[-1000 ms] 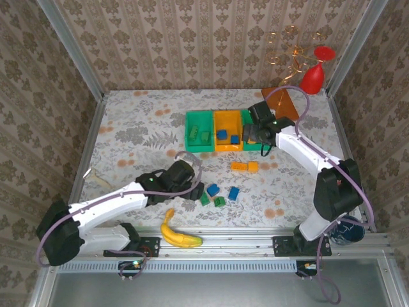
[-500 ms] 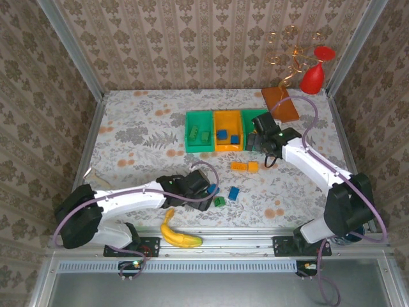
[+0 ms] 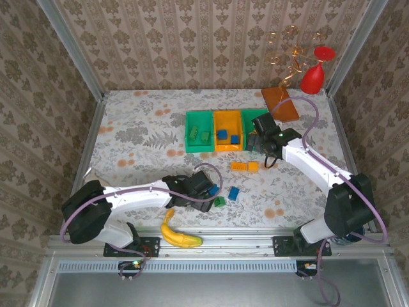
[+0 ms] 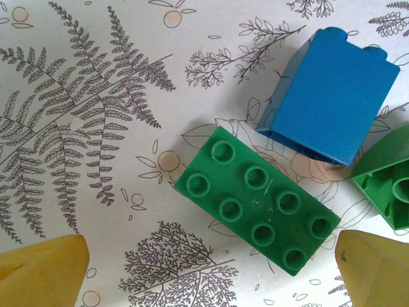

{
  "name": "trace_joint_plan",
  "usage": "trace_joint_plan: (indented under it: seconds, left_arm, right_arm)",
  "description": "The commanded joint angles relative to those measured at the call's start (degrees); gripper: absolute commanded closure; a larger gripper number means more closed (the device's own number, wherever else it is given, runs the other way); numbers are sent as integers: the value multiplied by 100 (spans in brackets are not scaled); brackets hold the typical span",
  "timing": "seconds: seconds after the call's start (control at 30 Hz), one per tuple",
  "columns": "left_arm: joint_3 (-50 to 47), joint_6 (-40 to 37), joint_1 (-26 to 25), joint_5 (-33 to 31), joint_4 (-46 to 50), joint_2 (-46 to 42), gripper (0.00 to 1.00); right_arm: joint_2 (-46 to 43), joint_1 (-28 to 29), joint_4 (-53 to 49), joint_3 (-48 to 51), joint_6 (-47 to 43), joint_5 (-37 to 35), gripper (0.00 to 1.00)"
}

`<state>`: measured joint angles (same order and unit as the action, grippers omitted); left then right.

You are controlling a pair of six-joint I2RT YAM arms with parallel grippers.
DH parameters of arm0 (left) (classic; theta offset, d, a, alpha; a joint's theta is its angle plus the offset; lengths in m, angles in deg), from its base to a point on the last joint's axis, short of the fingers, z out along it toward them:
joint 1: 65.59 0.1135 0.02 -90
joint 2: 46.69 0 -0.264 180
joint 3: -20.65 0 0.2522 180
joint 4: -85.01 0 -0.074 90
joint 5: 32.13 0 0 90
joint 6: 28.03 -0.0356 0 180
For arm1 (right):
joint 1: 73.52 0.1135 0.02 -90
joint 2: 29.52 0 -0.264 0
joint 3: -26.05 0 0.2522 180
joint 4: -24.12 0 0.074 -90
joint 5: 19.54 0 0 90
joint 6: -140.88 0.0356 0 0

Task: Sort the legos into containers by color
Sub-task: Rotate the lego at the bottom-center of the table.

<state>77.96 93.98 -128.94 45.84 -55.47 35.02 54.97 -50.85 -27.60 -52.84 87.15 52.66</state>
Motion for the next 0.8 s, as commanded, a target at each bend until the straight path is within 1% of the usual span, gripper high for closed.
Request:
trace_joint_plan:
  seconds: [0.0,0.3,0.5,0.63,0.77]
  left_arm:
    - [70,125,-37,-113,150,47,0]
    - [14,253,50,-209,360,-2,0]
    - [-24,332,133,-222,430,-65,3]
    - [22,267,139,-162,336,-170,3]
    - [116,194,87,-132,259,-295,0]
  right_arm:
    - [-99,28,-102,61,117,-168,0]
    - [-73,26,-81,35,121,-171,0]
    - [-40,29,-77,35,126,-175,0]
    - [-3,28,-62,29,135,-160,0]
    - [-7,31,-63,26,133,-161,0]
